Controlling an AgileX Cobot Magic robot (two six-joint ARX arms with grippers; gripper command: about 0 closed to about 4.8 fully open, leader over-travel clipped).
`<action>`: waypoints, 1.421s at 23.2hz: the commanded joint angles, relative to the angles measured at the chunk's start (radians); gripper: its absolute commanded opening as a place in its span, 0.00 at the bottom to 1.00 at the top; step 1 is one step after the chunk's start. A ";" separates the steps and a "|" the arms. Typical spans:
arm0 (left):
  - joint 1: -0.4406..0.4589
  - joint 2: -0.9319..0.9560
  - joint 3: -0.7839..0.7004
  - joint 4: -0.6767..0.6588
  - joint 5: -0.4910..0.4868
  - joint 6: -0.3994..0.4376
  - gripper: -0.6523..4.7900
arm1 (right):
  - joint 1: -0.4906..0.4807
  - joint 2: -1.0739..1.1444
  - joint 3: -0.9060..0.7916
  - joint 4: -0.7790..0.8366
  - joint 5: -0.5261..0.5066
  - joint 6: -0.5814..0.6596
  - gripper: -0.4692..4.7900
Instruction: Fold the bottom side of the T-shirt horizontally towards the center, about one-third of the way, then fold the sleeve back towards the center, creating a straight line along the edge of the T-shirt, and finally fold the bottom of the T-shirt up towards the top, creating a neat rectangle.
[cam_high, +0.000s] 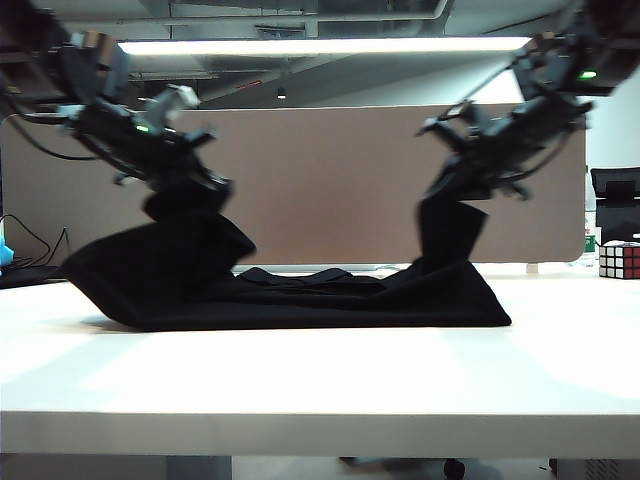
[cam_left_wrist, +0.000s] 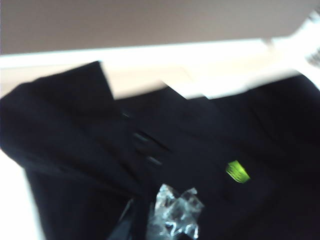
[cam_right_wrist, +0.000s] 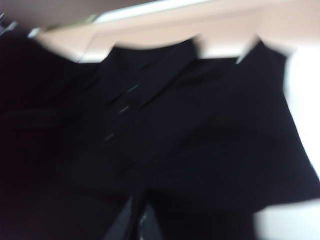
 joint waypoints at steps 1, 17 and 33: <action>-0.082 0.000 -0.001 -0.142 -0.051 0.189 0.11 | 0.098 -0.003 0.001 -0.047 0.036 -0.095 0.08; 0.114 -0.113 -0.015 -0.719 -0.150 0.201 0.80 | -0.018 -0.125 0.000 -0.443 0.060 -0.154 0.84; 0.178 -0.109 -0.122 -0.627 -0.013 0.124 0.80 | -0.061 -0.121 -0.317 -0.267 -0.054 0.060 0.84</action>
